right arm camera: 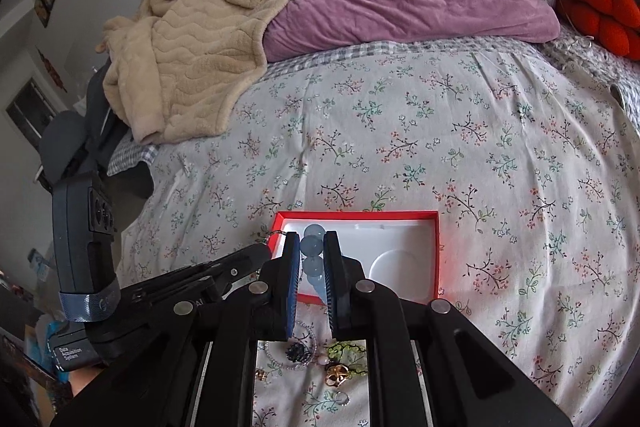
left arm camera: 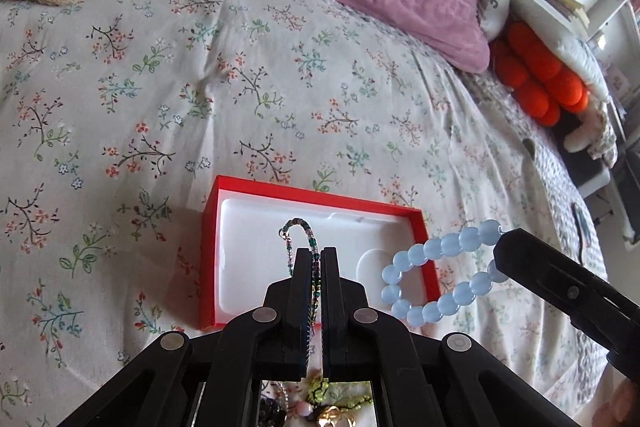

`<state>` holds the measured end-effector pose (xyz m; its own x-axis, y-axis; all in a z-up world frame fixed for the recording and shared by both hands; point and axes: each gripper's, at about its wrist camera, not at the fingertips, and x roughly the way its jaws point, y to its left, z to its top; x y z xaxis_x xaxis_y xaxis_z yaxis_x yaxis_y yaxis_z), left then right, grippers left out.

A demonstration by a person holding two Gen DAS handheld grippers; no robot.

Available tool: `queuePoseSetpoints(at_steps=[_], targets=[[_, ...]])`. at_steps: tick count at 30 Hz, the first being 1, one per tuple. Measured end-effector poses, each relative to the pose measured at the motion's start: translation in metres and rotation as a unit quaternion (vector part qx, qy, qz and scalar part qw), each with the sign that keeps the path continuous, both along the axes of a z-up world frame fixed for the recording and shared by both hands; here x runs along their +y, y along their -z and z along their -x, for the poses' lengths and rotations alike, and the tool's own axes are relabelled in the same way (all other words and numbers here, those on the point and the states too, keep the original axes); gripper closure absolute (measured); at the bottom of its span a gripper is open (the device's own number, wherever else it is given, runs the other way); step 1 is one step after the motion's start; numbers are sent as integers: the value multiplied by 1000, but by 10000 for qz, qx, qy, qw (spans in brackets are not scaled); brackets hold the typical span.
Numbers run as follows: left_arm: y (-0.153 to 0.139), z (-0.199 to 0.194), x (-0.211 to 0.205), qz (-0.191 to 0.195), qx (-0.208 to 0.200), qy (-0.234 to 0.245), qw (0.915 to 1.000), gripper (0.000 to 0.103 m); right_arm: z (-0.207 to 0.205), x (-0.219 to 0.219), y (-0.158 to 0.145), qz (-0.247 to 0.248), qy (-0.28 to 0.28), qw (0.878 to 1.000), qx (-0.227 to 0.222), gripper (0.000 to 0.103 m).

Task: Organize jewelry
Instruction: 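Carry both bracelets into the red box and open both grippers, then withdraw both grippers from the red box toward the jewelry pile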

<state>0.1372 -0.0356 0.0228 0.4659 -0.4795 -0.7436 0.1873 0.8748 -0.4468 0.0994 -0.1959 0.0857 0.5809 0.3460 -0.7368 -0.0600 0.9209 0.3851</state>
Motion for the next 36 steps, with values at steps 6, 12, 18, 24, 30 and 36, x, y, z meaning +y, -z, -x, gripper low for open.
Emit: queuePoseSetpoints(at_steps=[6, 12, 18, 24, 30, 36], targets=[[25, -10, -18, -823, 89, 38, 9966, 103, -16, 2, 24, 131, 25, 9996, 247, 90], [33, -15, -16, -1269, 77, -3, 9919, 103, -21, 10, 27, -78, -216, 9996, 178, 91], [32, -15, -13, -1345, -3, -16, 9909, 103, -30, 1, 50, 227, -12, 9989, 412, 90], [32, -13, -19, -1501, -148, 9, 9886, 103, -32, -19, 66, 660, 324, 9960, 516, 90], [27, -10, -24, -1598, -298, 44, 9867, 103, -31, -35, 65, 719, 572, 9943, 533, 89], [18, 4, -26, -1903, -427, 180, 9806, 71, -18, -44, 49, 644, 587, 9953, 430, 56]])
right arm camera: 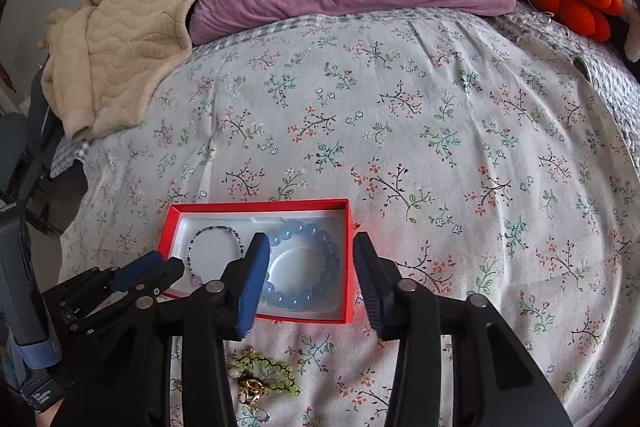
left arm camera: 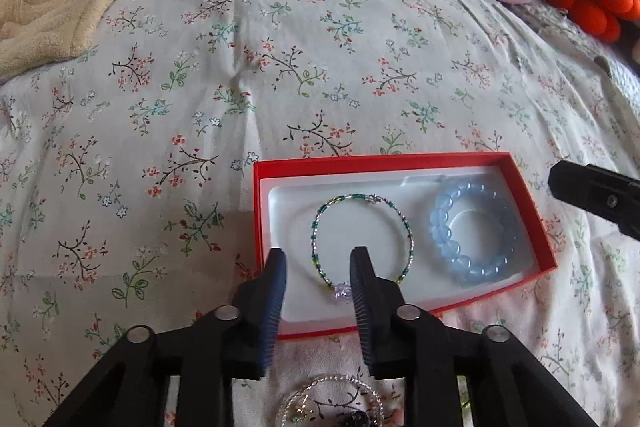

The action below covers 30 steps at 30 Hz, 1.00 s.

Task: Organize jewelry
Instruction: 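Withdraw both grippers from the red box toward the jewelry pile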

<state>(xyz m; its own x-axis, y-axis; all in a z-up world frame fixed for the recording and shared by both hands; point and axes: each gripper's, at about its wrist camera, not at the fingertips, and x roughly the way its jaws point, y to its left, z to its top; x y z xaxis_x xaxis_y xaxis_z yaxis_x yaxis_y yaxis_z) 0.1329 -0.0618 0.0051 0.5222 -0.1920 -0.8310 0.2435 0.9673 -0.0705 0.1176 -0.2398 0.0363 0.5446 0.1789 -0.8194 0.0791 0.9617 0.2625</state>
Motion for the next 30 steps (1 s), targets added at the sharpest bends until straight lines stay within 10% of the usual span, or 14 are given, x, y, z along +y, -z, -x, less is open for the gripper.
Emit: queuePoseSetpoints(at_steps=[16, 30], targets=[[-15, 49, 22, -324, 64, -140, 9994, 10, 48, -16, -5, 265, 124, 9988, 382, 34], [-18, 78, 40, -310, 290, -404, 9983, 1, 86, -3, 6, 632, 17, 9957, 678, 9]])
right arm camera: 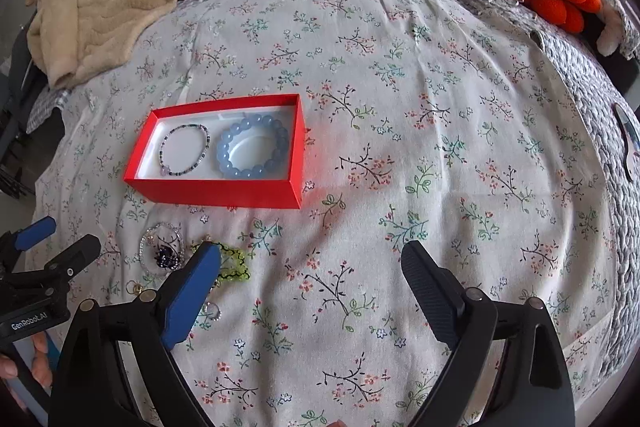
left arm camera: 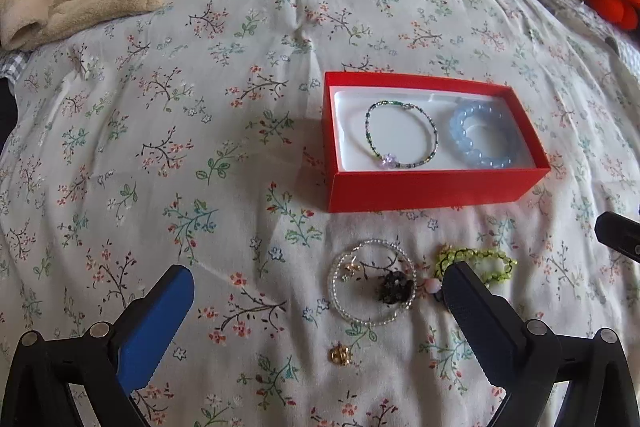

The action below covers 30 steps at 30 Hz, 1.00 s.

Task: Organize jewelry
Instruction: 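Withdraw both grippers from the red box toward the jewelry pile, then grasp the clear beaded bracelet with left gripper while right grasps the yellow-green bead bracelet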

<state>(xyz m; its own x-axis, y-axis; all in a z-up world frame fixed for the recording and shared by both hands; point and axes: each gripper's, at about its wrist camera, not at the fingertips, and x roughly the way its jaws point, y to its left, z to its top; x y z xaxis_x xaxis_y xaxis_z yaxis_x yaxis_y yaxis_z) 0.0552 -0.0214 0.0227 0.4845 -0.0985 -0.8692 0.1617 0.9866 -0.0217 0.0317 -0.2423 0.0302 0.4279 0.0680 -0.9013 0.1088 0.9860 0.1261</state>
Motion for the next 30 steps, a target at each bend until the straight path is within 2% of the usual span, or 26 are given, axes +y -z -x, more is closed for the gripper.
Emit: queuePoseSetpoints(at_steps=[7, 12, 16, 20, 23, 25, 26, 29, 30], targets=[[10, 10, 8, -96, 209, 84, 9997, 1, 13, 5, 10, 184, -99, 9996, 183, 7], [22, 8, 25, -128, 567, -105, 9983, 1, 16, 2, 17, 243, -20, 9993, 296, 7], [34, 2, 37, 41, 930, -337, 9951, 1, 15, 1, 23, 193, 8, 9989, 419, 7], [40, -4, 43, 401, 1036, -451, 9928, 1, 13, 2, 30, 100, 21, 9984, 561, 7], [45, -13, 45, 731, 1075, -431, 9906, 11, 9, 3, 36, -84, 30, 9975, 699, 7], [51, -19, 44, 993, 1188, -393, 9872, 24, 5, 2, 41, -273, 36, 9963, 809, 7], [54, -21, 43, 1088, 1234, -379, 9856, 25, 3, 2, 43, -346, 48, 9957, 855, 7], [59, -26, 36, 1197, 1264, -294, 9843, 37, -1, 2, 48, -451, 62, 9945, 940, 7], [61, -27, 33, 1217, 1276, -256, 9840, 44, -3, 3, 49, -476, 60, 9942, 964, 7]])
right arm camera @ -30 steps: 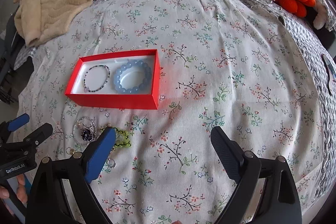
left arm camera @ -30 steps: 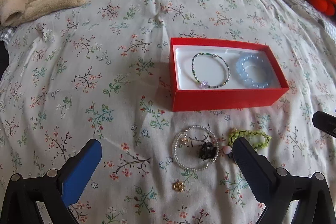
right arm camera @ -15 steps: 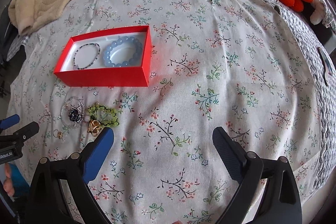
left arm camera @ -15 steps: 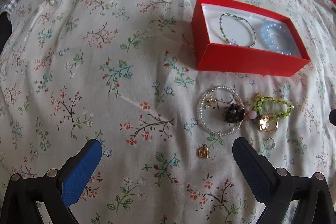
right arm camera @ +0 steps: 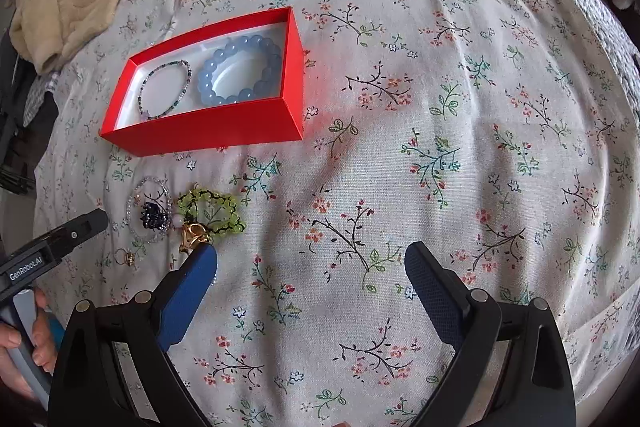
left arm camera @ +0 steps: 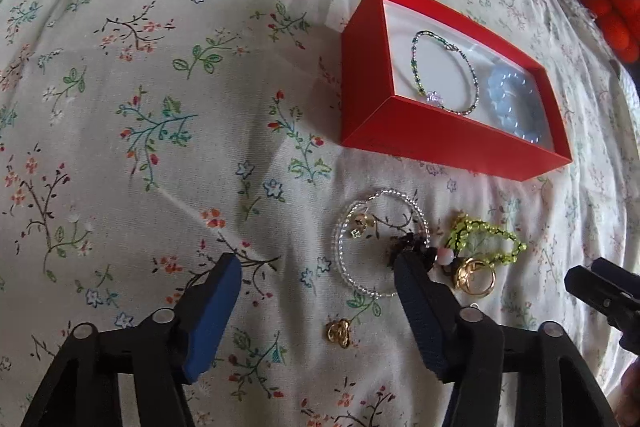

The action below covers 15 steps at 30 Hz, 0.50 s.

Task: Organize jewelry
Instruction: 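Grasp the clear beaded bracelet with left gripper while right grasps the yellow-green bead bracelet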

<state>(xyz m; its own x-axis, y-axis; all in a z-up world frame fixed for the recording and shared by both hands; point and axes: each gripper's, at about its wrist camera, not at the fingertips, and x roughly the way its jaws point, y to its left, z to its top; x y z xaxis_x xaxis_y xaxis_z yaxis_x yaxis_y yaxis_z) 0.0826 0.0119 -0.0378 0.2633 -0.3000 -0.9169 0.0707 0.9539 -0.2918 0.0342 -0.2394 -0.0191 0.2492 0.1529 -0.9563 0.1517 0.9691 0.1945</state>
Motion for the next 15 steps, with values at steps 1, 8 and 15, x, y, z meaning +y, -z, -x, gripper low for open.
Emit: queuePoseSetpoints(at_steps=[1, 8, 15], targets=[[2, -2, -3, 19, 7, 35, 10000, 48, -1, 0, 1, -35, 4, 10000, 19, 7], [15, -13, -20, -173, 80, 191, 9996, 64, -9, -5, 4, -279, 136, 9995, 41, 7], [26, -11, -45, -909, 28, 510, 9945, 90, -16, -5, 8, -374, 139, 9992, 24, 7]])
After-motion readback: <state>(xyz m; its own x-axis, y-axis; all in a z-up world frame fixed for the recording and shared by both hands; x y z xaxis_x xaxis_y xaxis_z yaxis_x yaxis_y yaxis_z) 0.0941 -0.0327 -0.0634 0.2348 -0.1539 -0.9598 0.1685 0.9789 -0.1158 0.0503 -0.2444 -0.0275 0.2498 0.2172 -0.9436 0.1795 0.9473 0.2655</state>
